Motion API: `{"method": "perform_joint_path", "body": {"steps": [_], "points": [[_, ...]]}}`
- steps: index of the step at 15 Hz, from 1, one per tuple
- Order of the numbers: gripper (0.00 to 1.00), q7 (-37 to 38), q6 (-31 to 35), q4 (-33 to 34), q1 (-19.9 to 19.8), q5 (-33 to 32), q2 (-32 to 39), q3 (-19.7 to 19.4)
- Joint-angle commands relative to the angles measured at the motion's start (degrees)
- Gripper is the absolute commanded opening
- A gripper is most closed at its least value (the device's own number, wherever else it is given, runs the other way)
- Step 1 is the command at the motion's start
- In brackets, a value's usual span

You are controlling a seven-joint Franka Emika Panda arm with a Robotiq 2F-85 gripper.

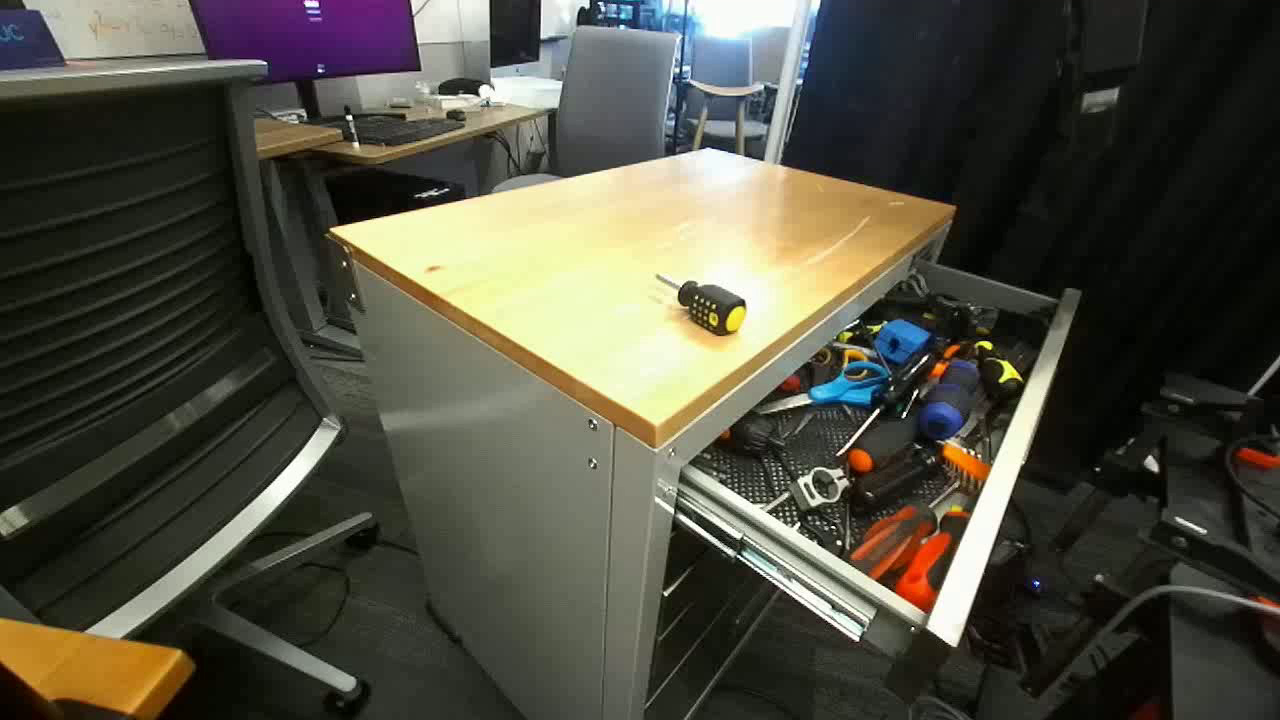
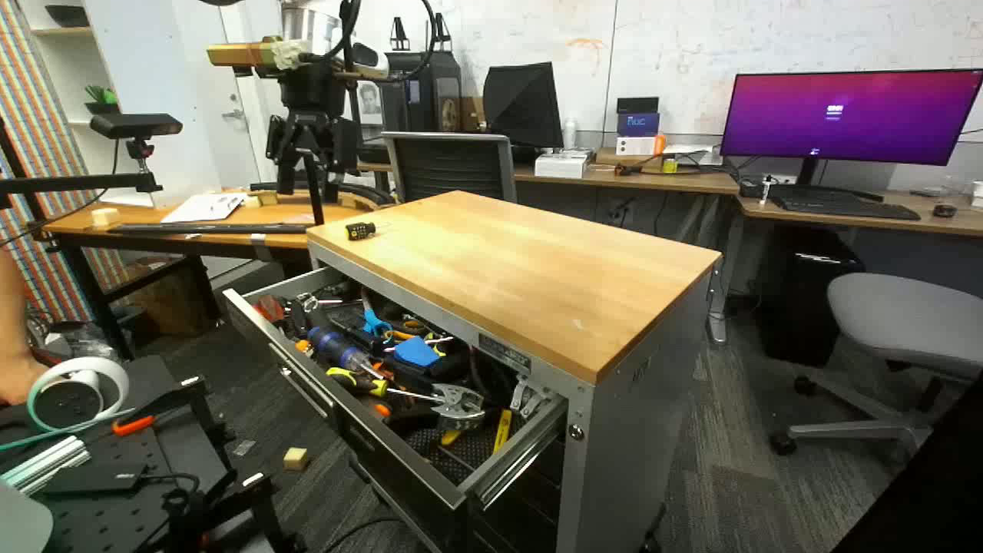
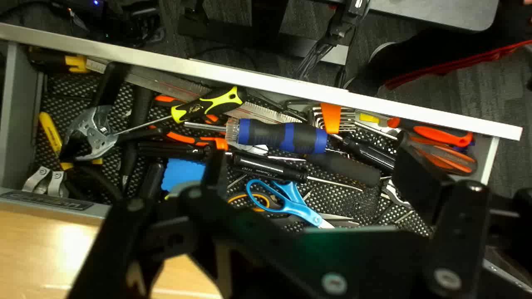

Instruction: Put the screwdriver in the drawer and close the drawer

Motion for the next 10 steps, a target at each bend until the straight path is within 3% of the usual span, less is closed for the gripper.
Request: {"method": "perform_joint_path", "body": {"steps": [1, 5, 10], "points": [[1.0, 0.1, -0.1, 0.2, 0.3, 0.0, 0.0, -0.3], [1.0, 1.4, 0.3, 0.9, 0.3, 0.4, 0.8, -0.1], [1.0, 18.5, 4.4, 7.6, 3.5, -0.3, 14.7, 5.1]]}}
